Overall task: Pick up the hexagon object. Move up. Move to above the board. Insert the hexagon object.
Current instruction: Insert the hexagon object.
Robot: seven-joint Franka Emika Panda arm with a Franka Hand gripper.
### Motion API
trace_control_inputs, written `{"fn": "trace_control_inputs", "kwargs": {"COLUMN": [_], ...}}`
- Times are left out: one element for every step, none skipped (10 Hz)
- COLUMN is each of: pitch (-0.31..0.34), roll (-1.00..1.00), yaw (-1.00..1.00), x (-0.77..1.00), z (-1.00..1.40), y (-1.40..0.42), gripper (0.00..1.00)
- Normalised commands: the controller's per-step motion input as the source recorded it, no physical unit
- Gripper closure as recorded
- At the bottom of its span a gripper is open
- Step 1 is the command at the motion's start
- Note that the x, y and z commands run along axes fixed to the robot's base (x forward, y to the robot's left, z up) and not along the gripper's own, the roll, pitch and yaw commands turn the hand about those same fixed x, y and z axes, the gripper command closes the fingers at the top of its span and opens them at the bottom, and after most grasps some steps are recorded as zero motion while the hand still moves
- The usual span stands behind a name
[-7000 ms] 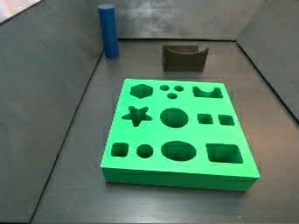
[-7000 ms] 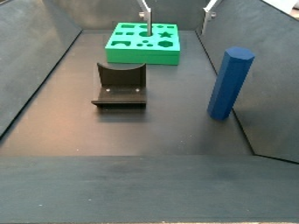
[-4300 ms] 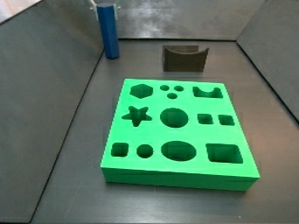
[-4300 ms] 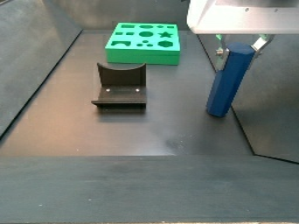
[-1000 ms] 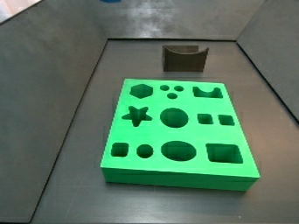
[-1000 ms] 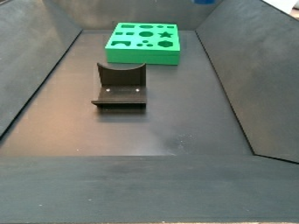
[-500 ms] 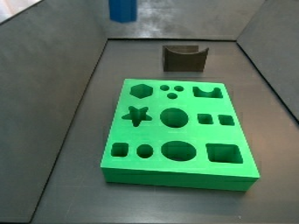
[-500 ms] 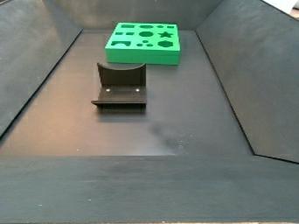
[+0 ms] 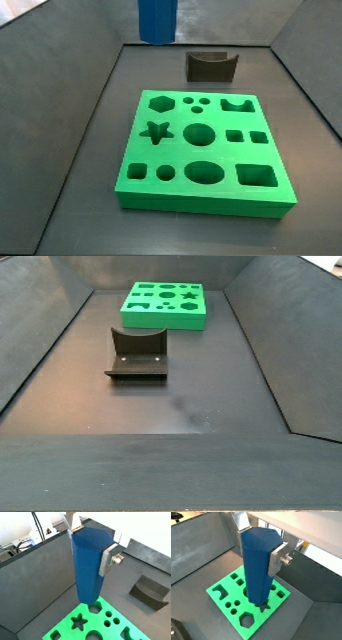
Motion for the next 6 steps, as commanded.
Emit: {"fn": "trace_control_inputs", "kwargs": {"pitch": [0.000,-0.006,-0.004,-0.007,-0.009,-0.006], "roll": [0.00,0.00,0.00,0.00,0.00,0.00], "yaw": [0.00,0.00,0.00,0.00,0.00,0.00], "x": [0.00,0.00,0.00,0.00,0.00,0.00], "z": [0.00,0.00,0.00,0.00,-0.02,-0.02], "y": [0.02,0.00,0.00,0.00,0.00,0.00], "gripper": [1.00,1.00,1.00,1.00,1.00,1.00]}}
